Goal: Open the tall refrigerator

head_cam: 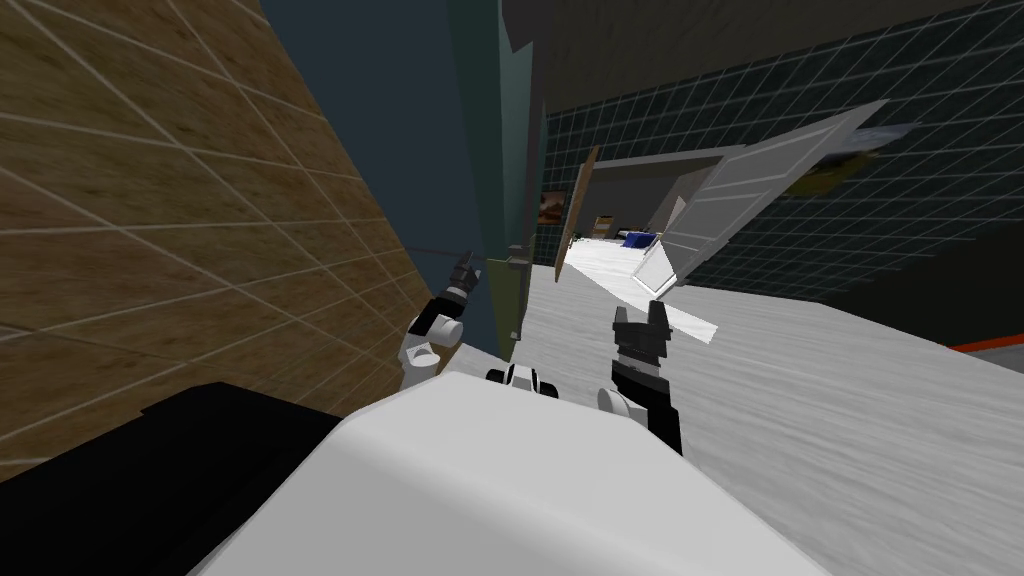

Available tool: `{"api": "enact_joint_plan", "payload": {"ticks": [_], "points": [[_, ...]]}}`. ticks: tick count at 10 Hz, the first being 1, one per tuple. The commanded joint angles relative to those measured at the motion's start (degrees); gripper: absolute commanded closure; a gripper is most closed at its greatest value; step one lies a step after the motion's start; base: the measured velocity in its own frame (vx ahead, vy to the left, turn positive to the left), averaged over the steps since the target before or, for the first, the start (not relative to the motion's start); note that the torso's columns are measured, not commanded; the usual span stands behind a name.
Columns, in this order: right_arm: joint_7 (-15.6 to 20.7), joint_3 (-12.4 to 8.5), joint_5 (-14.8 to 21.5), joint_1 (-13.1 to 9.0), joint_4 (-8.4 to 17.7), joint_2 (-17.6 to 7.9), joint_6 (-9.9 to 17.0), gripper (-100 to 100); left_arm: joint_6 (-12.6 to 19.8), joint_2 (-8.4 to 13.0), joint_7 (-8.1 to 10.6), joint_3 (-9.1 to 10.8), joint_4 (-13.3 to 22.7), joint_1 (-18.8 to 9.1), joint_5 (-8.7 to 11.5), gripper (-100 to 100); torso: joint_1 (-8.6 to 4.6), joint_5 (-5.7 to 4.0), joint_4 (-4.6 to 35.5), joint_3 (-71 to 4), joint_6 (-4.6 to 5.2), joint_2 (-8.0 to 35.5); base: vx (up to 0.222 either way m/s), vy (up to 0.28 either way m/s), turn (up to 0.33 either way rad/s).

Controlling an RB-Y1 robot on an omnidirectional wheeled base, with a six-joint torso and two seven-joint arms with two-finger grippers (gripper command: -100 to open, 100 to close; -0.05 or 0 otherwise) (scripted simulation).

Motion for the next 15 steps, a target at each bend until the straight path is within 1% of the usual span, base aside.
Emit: {"api": "enact_joint_plan", "payload": {"ticks": [1,2,4,5,6,7,8,9,11,12,13,14,15], "points": [[0.00,0.00,0.00,0.00,0.00,0.00,0.00,0,4.30,-0.91,0.00,-0.17,0.09,-2.17,0.59,-100,-0.02,0.00,-0.02,-0.02,0.01,-0.04,0.015,-0.074,0.104],[0.00,0.00,0.00,0.00,0.00,0.00,0.00,0,5.15,-0.91,0.00,-0.17,0.09,-2.17,0.59,-100,-0.13,-0.03,-0.04,-0.07,0.04,-0.11,0.020,-0.063,0.049],[0.00,0.00,0.00,0.00,0.00,0.00,0.00,0,9.00,-1.72,-0.04,0.16,-0.02,-4.07,1.10,-100,-0.23,-0.06,-0.09,-0.12,0.16,-0.20,0.020,-0.062,0.091],[0.00,0.00,0.00,0.00,0.00,0.00,0.00,0,9.53,-1.72,-0.04,0.16,-0.02,-4.07,1.10,-100,-0.33,-0.08,-0.14,-0.16,0.22,-0.26,0.018,-0.048,0.052],[0.00,0.00,0.00,0.00,0.00,0.00,0.00,0,11.74,-2.10,-0.06,0.33,-0.11,-5.02,1.36,-100,-0.30,-0.07,-0.18,-0.20,0.28,-0.33,0.012,-0.051,0.063],[0.00,0.00,0.00,0.00,0.00,0.00,0.00,0,11.74,-2.10,-0.06,0.33,-0.11,-5.02,1.36,-100,-0.35,-0.07,-0.22,-0.23,0.28,-0.38,0.008,-0.034,0.043],[0.00,0.00,0.00,0.00,0.00,0.00,0.00,0,13.89,-2.45,-0.07,0.50,-0.23,-5.97,1.62,-100,-0.34,-0.07,-0.24,-0.26,0.34,-0.42,0.003,-0.041,0.069],[0.00,0.00,0.00,0.00,0.00,0.00,0.00,0,13.96,-2.45,-0.07,0.50,-0.23,-5.97,1.62,-100,-0.42,-0.08,-0.26,-0.27,0.34,-0.45,-0.001,-0.042,0.024],[0.00,0.00,0.00,0.00,0.00,0.00,0.00,0,17.49,-3.05,-0.11,0.84,-0.59,-7.86,2.14,-100,-0.46,-0.12,-0.22,-0.33,0.38,-0.53,0.038,-0.058,0.102],[0.00,0.00,0.00,0.01,0.00,0.00,0.00,0,18.40,-3.05,-0.11,0.84,-0.59,-7.86,2.14,-100,-0.66,-0.18,-0.25,-0.40,0.46,-0.62,0.019,-0.077,0.053],[0.00,0.00,0.00,0.00,0.00,0.00,0.00,0,20.00,-3.29,-0.12,1.01,-0.82,-8.79,2.40,-100,-0.74,-0.18,-0.33,-0.40,0.59,-0.63,0.003,-0.056,0.072],[0.00,0.00,0.00,0.00,0.00,0.00,0.00,0,20.58,-3.29,-0.12,1.01,-0.82,-8.79,2.40,-100,-0.79,-0.22,-0.30,-0.40,0.66,-0.63,0.000,-0.035,0.045],[0.00,0.00,0.00,0.00,0.00,0.00,0.00,0,22.69,-3.51,-0.14,1.17,-1.11,-9.71,2.65,-100,-0.76,-0.21,-0.30,-0.38,0.64,-0.61,0.000,-0.049,0.050]]}}
